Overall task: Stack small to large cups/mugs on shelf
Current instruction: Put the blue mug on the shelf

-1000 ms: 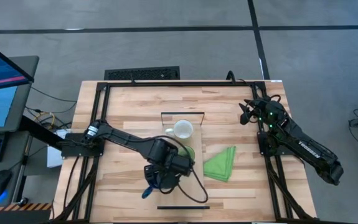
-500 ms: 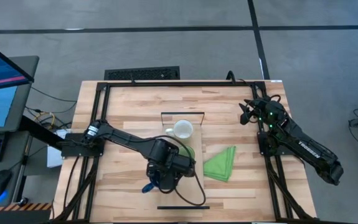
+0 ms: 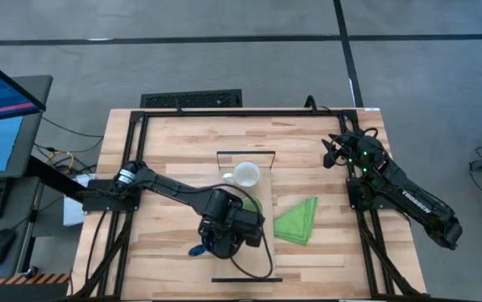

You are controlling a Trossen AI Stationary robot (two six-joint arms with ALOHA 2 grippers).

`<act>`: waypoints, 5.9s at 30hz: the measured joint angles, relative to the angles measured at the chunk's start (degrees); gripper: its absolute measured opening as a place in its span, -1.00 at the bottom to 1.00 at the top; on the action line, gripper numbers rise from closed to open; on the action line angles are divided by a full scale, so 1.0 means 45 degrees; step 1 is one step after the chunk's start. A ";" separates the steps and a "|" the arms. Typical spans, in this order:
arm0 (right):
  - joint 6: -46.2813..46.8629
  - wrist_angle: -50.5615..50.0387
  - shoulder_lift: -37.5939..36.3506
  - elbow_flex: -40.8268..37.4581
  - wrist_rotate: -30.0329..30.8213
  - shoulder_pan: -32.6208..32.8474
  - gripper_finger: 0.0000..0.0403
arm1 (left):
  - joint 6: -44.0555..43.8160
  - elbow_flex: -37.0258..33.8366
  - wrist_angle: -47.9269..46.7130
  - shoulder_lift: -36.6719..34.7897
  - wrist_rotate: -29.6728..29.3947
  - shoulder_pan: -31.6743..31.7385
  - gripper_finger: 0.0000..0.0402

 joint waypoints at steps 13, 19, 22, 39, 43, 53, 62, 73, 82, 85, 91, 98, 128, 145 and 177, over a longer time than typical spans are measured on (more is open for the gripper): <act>0.0005 0.0004 -0.0003 0.0000 0.0000 -0.0001 -0.04 | 0.0369 -0.0035 0.1000 0.0000 0.0348 0.0000 -0.95; -0.0005 0.0004 -0.0004 0.0000 0.0000 -0.0001 -0.03 | 0.0376 0.0027 0.1516 0.0170 0.0649 0.0084 -0.95; -0.0014 0.0003 0.0004 0.0000 0.0000 -0.0001 -0.03 | 0.0425 0.0556 0.1191 0.0816 0.0913 0.0233 -0.95; -0.0342 0.0004 0.0034 0.0000 -0.0005 0.0002 -0.04 | 0.0398 0.4157 -0.0586 0.2725 0.1254 0.0510 -0.95; -0.0340 0.0005 0.0030 0.0000 -0.0005 0.0004 -0.03 | 0.0398 0.4152 -0.0492 0.2725 0.1278 0.0510 -0.95; -0.0345 0.0006 0.0030 0.0000 -0.0005 0.0004 -0.04 | 0.0441 0.4142 -0.0952 0.3336 0.2050 0.0743 -0.95; -0.0340 0.0008 0.0040 0.0000 -0.0005 0.0008 -0.04 | 0.0341 0.4152 -0.1152 0.3347 0.2182 0.0782 -0.95; -0.0340 0.0007 0.0045 0.0000 -0.0005 0.0013 -0.05 | -0.0077 0.4157 -0.0999 0.3337 0.2283 0.0811 -0.65; -0.0337 0.0004 0.0045 0.0000 -0.0005 0.0013 -0.05 | -0.0166 0.4162 -0.0798 0.3332 0.2338 0.0797 -0.63; -0.0335 0.0004 0.0045 0.0000 -0.0005 0.0013 -0.05 | -0.0202 0.4162 -0.0789 0.3332 0.2327 0.0801 -0.63; -0.0335 0.0002 0.0045 0.0000 -0.0005 0.0013 -0.04 | -0.0532 0.4196 -0.0843 0.3288 0.2194 0.0801 -0.63; -0.0335 0.0000 0.0045 0.0000 -0.0005 0.0013 -0.05 | -0.1319 0.4210 -0.0779 0.2687 0.1630 0.0690 -0.63; 0.0000 -0.0016 0.0045 0.0000 -0.0048 0.0038 -0.06 | -1.9840 0.4172 -0.3143 -0.0028 -0.5125 -0.0715 -0.63; 0.0010 0.0041 0.0094 -0.0005 -0.0058 0.0035 -0.06 | -2.5806 -0.0656 -0.2806 -0.3224 -1.3226 -0.4396 -0.63; 0.0980 0.0023 0.0103 -0.0005 -0.0059 0.0038 -0.06 | -2.6498 -1.7632 1.5342 -1.1719 -0.9514 -0.5747 -0.63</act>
